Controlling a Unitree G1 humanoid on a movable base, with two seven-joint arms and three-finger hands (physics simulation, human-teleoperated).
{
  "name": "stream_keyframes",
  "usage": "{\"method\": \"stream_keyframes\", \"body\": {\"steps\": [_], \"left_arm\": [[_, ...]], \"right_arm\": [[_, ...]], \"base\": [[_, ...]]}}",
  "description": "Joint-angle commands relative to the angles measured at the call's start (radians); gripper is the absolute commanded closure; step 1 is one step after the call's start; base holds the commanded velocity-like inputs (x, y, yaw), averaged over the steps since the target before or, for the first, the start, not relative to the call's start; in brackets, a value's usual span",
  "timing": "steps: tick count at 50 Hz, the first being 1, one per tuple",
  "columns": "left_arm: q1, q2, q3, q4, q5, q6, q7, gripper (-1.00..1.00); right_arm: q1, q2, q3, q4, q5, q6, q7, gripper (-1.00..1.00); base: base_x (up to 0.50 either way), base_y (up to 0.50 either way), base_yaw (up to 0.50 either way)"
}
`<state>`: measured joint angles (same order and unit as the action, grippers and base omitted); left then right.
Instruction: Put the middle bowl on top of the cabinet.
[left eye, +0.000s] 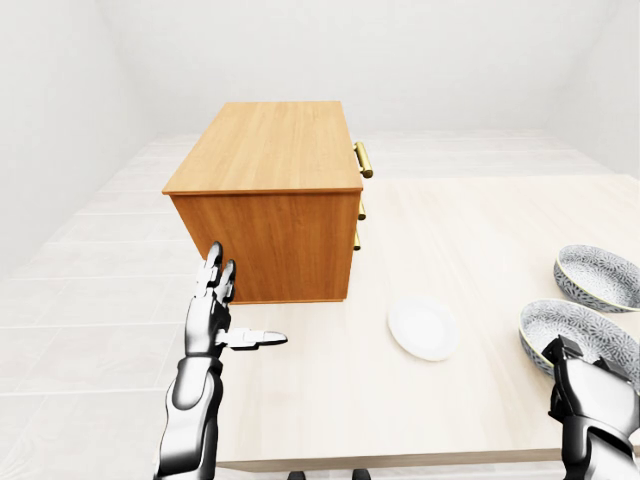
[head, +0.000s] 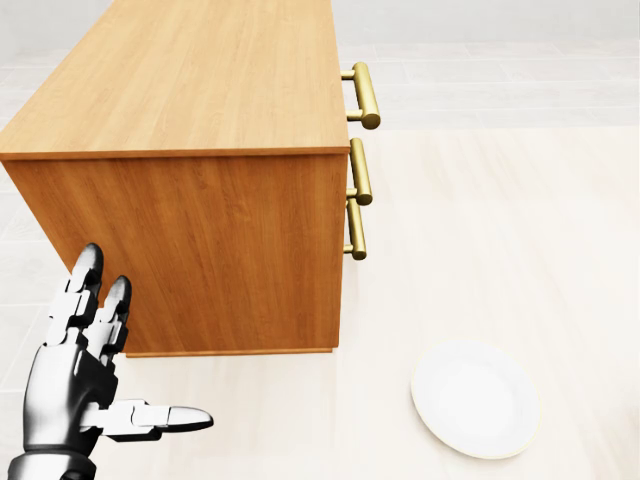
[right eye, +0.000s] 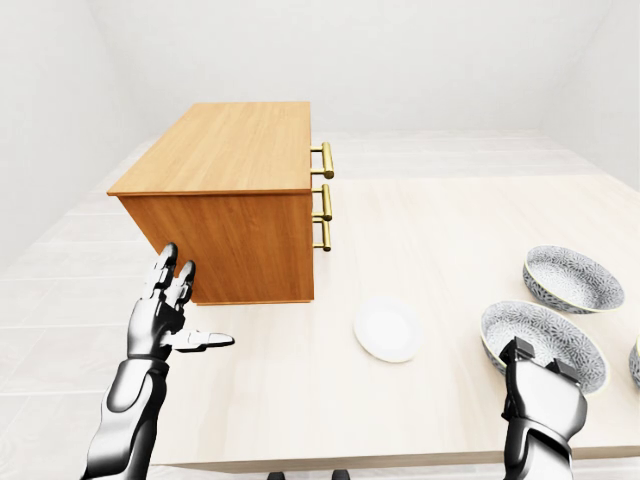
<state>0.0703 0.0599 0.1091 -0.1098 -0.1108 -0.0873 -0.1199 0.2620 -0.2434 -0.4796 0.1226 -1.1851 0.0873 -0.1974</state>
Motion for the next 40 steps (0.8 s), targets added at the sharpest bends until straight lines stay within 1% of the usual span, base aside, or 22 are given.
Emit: {"method": "stream_keyframes", "body": {"steps": [1, 5, 9, 14, 19, 24, 30, 31, 33, 35, 38, 40], "left_arm": [[-0.121, 0.001, 0.006, 0.139, 0.028, 0.0, 0.045, -1.0], [-0.116, 0.001, 0.005, 0.126, 0.029, 0.0, 0.044, -1.0], [-0.115, 0.001, 0.006, 0.118, 0.028, 0.0, 0.044, -1.0], [-0.111, 0.001, 0.007, 0.103, 0.027, 0.002, 0.042, -1.0], [-0.114, 0.001, 0.008, 0.104, 0.027, 0.002, 0.042, -1.0], [-0.118, 0.003, 0.013, 0.1, 0.022, 0.008, 0.04, -1.0], [-0.118, 0.005, 0.017, 0.1, 0.017, 0.008, 0.037, -1.0], [-0.118, 0.005, 0.018, 0.098, 0.014, 0.009, 0.036, -1.0], [-0.116, 0.007, 0.021, 0.094, 0.01, 0.012, 0.034, -1.0], [-0.112, 0.007, 0.024, 0.092, 0.007, 0.009, 0.032, -1.0], [-0.109, 0.009, 0.028, 0.087, 0.003, 0.012, 0.029, -1.0], [-0.103, 0.008, 0.029, 0.079, 0.0, 0.012, 0.027, -1.0]], "right_arm": [[0.014, 0.003, 0.002, -0.032, 0.009, 0.0, 0.003, 1.0], [0.022, 0.01, -0.007, -0.064, 0.008, 0.0, 0.017, 1.0], [0.036, 0.022, -0.023, -0.124, 0.01, 0.0, 0.053, 1.0], [0.037, 0.037, -0.042, -0.194, 0.014, -0.016, 0.08, 1.0], [0.042, 0.056, -0.071, -0.304, 0.024, -0.033, 0.13, 1.0], [0.039, 0.081, -0.088, -0.36, 0.013, -0.052, 0.165, 1.0], [0.017, 0.094, -0.102, -0.411, 0.02, -0.07, 0.222, 1.0], [0.011, 0.098, -0.104, -0.418, 0.034, -0.068, 0.253, 1.0], [-0.007, 0.094, -0.107, -0.433, 0.035, -0.06, 0.277, 1.0], [-0.007, 0.099, -0.102, -0.466, 0.067, -0.066, 0.342, 1.0], [-0.036, 0.095, -0.103, -0.517, 0.063, -0.056, 0.368, 1.0], [-0.055, 0.091, -0.097, -0.546, 0.073, -0.049, 0.408, 1.0]], "base": [[0.0, 0.0, -0.01], [0.0, 0.0, 0.0], [0.01, 0.0, 0.0], [0.0, 0.0, 0.0], [0.01, 0.0, 0.0], [0.01, 0.0, 0.0], [0.01, 0.0, 0.0], [0.0, 0.0, -0.01], [0.01, 0.0, 0.0], [0.0, 0.0, 0.0], [0.01, 0.0, 0.0], [0.01, 0.0, 0.0]]}}
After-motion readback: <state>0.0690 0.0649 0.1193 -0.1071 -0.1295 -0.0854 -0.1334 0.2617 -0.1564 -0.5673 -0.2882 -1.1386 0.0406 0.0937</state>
